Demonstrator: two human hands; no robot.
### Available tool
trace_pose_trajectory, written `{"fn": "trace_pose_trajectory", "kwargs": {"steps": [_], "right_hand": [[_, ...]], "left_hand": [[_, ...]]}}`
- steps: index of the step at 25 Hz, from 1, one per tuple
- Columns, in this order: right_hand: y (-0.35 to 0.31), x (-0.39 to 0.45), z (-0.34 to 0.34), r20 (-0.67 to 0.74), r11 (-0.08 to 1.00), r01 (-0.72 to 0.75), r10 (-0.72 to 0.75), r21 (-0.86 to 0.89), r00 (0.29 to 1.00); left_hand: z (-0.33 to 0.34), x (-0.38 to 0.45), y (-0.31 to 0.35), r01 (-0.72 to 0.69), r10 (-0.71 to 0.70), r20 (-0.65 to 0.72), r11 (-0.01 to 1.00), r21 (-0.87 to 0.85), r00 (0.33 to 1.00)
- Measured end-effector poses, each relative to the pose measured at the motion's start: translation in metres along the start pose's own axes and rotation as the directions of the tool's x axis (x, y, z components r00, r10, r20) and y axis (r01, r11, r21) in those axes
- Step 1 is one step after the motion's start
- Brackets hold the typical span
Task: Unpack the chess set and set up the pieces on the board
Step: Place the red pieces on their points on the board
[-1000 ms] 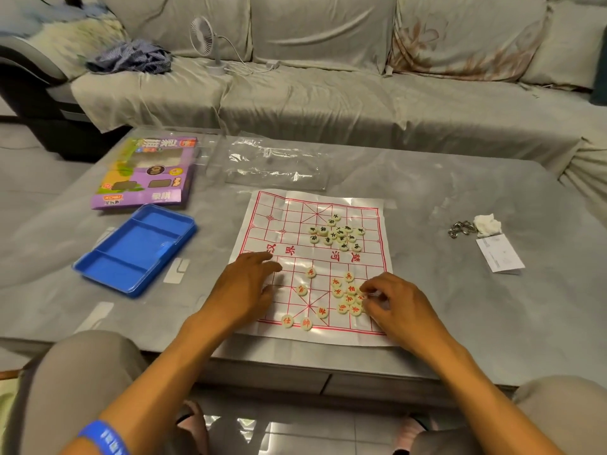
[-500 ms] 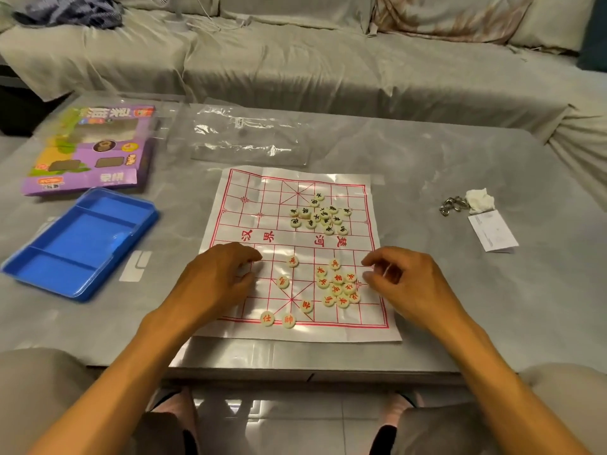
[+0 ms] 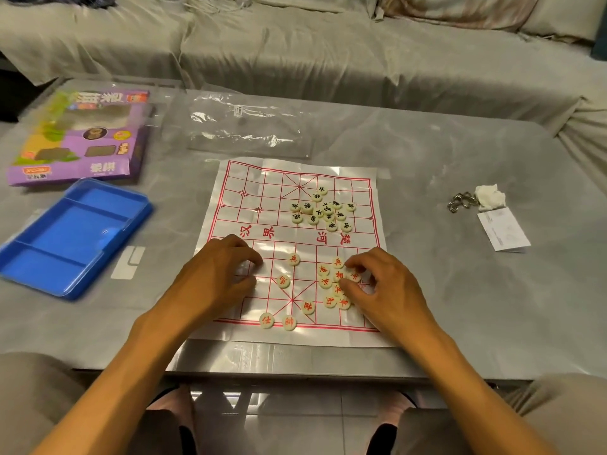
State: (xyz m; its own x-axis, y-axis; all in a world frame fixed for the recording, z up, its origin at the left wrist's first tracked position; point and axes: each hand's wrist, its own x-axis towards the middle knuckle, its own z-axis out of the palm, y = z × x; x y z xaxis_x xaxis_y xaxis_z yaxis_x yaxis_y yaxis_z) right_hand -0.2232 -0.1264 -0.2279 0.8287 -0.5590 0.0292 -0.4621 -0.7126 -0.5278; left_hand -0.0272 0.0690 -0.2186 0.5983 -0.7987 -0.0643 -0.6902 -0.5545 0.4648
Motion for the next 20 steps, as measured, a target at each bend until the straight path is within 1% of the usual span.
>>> {"fn": "trace_pose_trajectory", "kwargs": {"steps": [4,6,9,12,14,16,20], "right_hand": [[-0.001,0.003,0.008,-0.012,0.999,-0.013,0.012,-0.044,1.000],[-0.001,0.003,0.011,-0.022,1.000,-0.011,0.011,-0.027,1.000],[-0.003,0.004,0.007,-0.086,1.000,0.002,-0.002,0.000,0.996],[-0.003,0.000,-0.005,-0.101,0.998,0.002,0.004,0.067,0.995],[-0.004,-0.011,-0.013,-0.073,0.995,0.020,-0.013,0.099,0.997],[-0.010,-0.023,-0.014,-0.011,0.995,0.055,-0.054,0.089,0.998],[-0.015,-0.033,0.001,0.133,0.993,0.119,-0.115,-0.025,0.984]], "left_hand": [[0.000,0.000,0.000,-0.004,0.004,0.001,1.000,-0.019,1.000],[0.000,0.000,-0.001,-0.003,0.003,0.002,1.000,-0.017,1.000],[0.000,0.001,-0.003,-0.002,0.002,0.007,1.000,-0.025,1.000],[0.001,0.002,-0.003,-0.007,0.007,-0.001,1.000,-0.030,1.000],[0.002,0.002,-0.003,-0.010,0.010,0.002,1.000,-0.023,1.000],[0.002,0.000,-0.003,-0.007,0.007,0.004,1.000,-0.024,1.000],[0.004,-0.004,-0.004,-0.014,0.014,-0.003,1.000,-0.021,1.000]]}}
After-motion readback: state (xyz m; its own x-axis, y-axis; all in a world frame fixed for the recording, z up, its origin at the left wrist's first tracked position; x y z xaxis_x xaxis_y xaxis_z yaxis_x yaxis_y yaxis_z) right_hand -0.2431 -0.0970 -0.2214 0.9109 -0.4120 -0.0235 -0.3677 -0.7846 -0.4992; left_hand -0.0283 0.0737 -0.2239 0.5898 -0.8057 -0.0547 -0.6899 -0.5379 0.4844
